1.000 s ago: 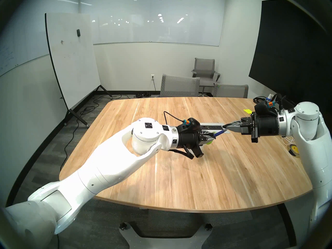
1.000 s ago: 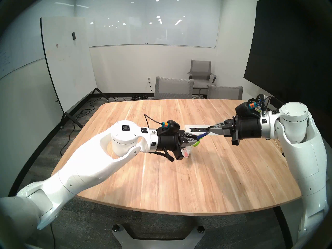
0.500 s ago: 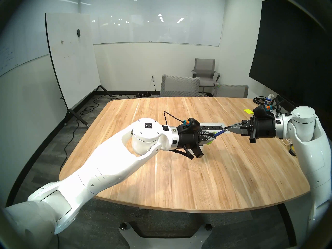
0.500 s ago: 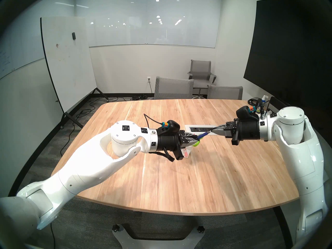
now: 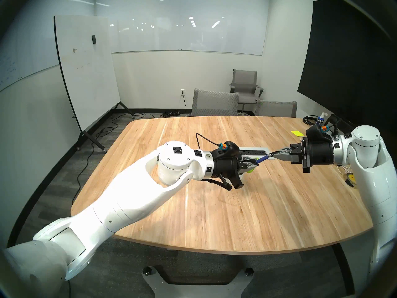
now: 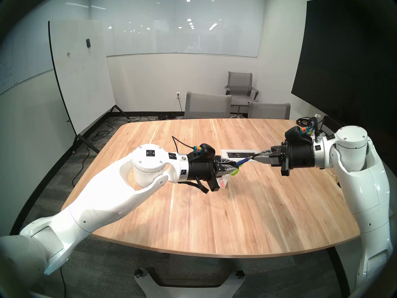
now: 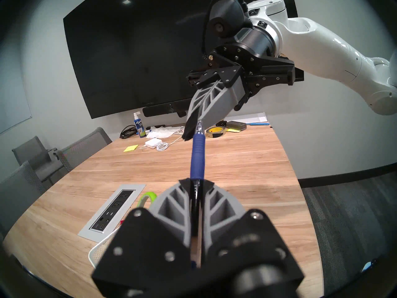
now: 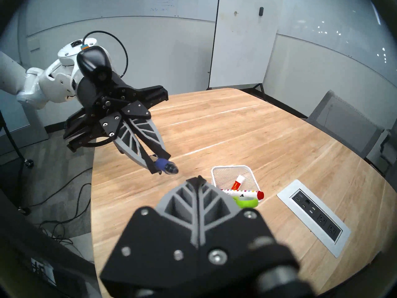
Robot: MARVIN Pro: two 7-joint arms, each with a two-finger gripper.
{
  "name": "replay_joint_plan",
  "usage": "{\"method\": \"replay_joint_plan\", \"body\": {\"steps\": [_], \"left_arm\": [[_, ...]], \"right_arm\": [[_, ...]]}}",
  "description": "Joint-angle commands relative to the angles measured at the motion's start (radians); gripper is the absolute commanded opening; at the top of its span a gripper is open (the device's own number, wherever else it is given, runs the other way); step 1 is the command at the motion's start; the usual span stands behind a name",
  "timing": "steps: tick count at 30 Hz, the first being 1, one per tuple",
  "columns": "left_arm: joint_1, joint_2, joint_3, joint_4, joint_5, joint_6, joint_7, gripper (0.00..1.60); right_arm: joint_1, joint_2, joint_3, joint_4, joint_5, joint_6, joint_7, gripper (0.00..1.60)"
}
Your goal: Place the pen, the marker, and the scissors into the pen holder
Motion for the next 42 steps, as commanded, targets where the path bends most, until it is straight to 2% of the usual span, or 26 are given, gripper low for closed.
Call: {"method": "replay_joint_plan", "body": {"steps": [1,21,42], "left_arm": [[-0.013,-0.009,-0.008,-0.018,-0.002,-0.006,-0.001,0.0],[-0.013,-0.009,-0.007,-0.018,-0.003,-0.006,-0.001,0.0],[-0.014,-0.009,-0.007,-0.018,-0.003,-0.006,0.0,0.0]], "right_arm": [[-0.004,0.011,0.024,-0.02,0.009,-0.002,0.017,0.0],[-0.017,-0.009,0.019,-0.056,0.003,0.007,0.005,0.0],[-0.004,-0.024,0.008,-0.107,0.014,0.049,-0.015,0.0]]}}
